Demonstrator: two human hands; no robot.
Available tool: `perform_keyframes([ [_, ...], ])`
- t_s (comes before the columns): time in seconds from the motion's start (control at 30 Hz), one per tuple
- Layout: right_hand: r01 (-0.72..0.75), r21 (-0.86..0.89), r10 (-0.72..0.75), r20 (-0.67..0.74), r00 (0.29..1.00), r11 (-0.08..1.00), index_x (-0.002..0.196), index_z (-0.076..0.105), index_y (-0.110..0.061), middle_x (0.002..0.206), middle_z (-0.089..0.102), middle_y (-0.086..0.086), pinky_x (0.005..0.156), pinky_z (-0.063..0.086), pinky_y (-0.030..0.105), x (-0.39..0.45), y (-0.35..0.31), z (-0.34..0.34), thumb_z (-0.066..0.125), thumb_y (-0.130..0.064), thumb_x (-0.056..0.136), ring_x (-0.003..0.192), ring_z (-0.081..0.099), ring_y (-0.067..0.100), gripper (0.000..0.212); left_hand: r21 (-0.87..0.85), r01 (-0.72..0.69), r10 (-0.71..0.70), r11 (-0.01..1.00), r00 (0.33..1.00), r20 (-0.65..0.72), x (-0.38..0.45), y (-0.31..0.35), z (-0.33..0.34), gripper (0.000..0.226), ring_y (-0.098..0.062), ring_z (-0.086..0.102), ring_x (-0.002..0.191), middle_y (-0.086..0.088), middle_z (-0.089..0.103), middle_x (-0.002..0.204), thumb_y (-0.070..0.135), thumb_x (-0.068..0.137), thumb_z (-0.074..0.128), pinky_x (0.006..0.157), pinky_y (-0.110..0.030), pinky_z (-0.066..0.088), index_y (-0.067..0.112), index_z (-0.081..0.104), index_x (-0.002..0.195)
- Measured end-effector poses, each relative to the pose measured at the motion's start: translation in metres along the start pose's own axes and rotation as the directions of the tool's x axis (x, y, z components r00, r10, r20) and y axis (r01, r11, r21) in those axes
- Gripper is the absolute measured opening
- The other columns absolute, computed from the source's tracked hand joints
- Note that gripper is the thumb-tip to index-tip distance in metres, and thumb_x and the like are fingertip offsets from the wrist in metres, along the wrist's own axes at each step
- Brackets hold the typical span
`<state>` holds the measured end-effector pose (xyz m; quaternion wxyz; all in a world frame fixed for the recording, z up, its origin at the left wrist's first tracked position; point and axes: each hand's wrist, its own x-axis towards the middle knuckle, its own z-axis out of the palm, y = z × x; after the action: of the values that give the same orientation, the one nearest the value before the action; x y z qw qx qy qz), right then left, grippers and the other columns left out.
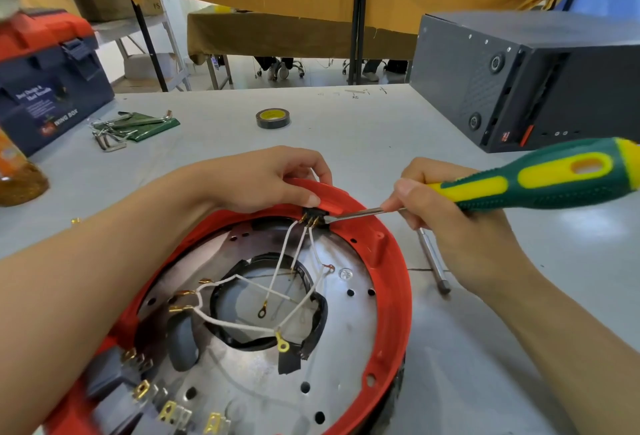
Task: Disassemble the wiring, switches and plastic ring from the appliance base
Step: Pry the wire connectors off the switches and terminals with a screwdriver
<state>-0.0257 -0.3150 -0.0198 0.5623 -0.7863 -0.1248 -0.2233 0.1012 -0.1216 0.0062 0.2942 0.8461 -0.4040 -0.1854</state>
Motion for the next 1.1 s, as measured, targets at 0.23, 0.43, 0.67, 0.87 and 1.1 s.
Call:
perform_keyframes([
  [0.23,0.024,-0.038,-0.024,-0.014,1.000,0.999,0.065,0.059,-0.013,0.056,0.040,0.018,0.049,0.031,0.038,-0.0025,-0.0012,-0.0014,0.049,-0.043,0.077,0.056,0.038,0.037,0.033,-0.001,-0.003,0.003,1.000,1.000,0.010,-0.0006,0.0007,0.0000,0.017,-0.020,0.064,0.083,-0.001,0.069,0.091,0.011,0.091,0.060,0.084,-0.035,0.048,0.024,0.058,0.102],
  [0.43,0.069,-0.081,-0.068,0.008,0.998,0.994,0.062,0.057,-0.019,0.058,0.050,0.013,0.052,0.038,0.035,-0.0055,0.0006,-0.0020,0.049,-0.042,0.081,0.055,0.048,0.029,0.030,0.011,0.010,-0.010,1.000,0.999,0.041,-0.0016,0.0001,-0.0017,0.020,-0.009,0.063,0.080,0.010,0.069,0.087,0.015,0.092,0.060,0.076,-0.020,0.046,0.029,0.060,0.105],
  [0.67,0.089,-0.045,-0.087,0.049,0.995,0.995,0.062,0.059,-0.013,0.055,0.048,0.006,0.049,0.033,0.014,-0.0080,0.0035,-0.0062,0.050,-0.039,0.082,0.048,0.041,0.012,0.034,0.000,0.033,-0.033,0.999,0.998,0.057,-0.0022,-0.0004,-0.0032,0.022,-0.009,0.065,0.083,0.010,0.070,0.091,0.015,0.090,0.063,0.077,-0.018,0.045,0.029,0.061,0.106],
  [0.87,0.095,-0.050,-0.091,0.079,0.993,0.994,0.062,0.054,-0.011,0.056,0.047,0.013,0.045,0.029,0.013,-0.0089,0.0046,-0.0036,0.050,-0.038,0.083,0.046,0.039,0.014,0.034,-0.005,0.027,-0.026,1.000,0.998,0.061,-0.0018,-0.0009,-0.0030,0.022,-0.013,0.066,0.088,0.006,0.070,0.096,0.017,0.090,0.062,0.085,-0.028,0.049,0.030,0.060,0.108],
  [1.1,0.074,-0.028,-0.072,0.047,0.996,0.997,0.067,0.059,-0.012,0.058,0.049,0.009,0.050,0.036,0.019,-0.0062,0.0042,-0.0060,0.051,-0.040,0.081,0.051,0.044,0.018,0.033,-0.012,0.028,-0.028,1.000,0.998,0.048,-0.0015,0.0008,-0.0018,0.021,-0.007,0.065,0.078,0.012,0.070,0.085,0.014,0.089,0.063,0.071,-0.011,0.044,0.029,0.062,0.103],
])
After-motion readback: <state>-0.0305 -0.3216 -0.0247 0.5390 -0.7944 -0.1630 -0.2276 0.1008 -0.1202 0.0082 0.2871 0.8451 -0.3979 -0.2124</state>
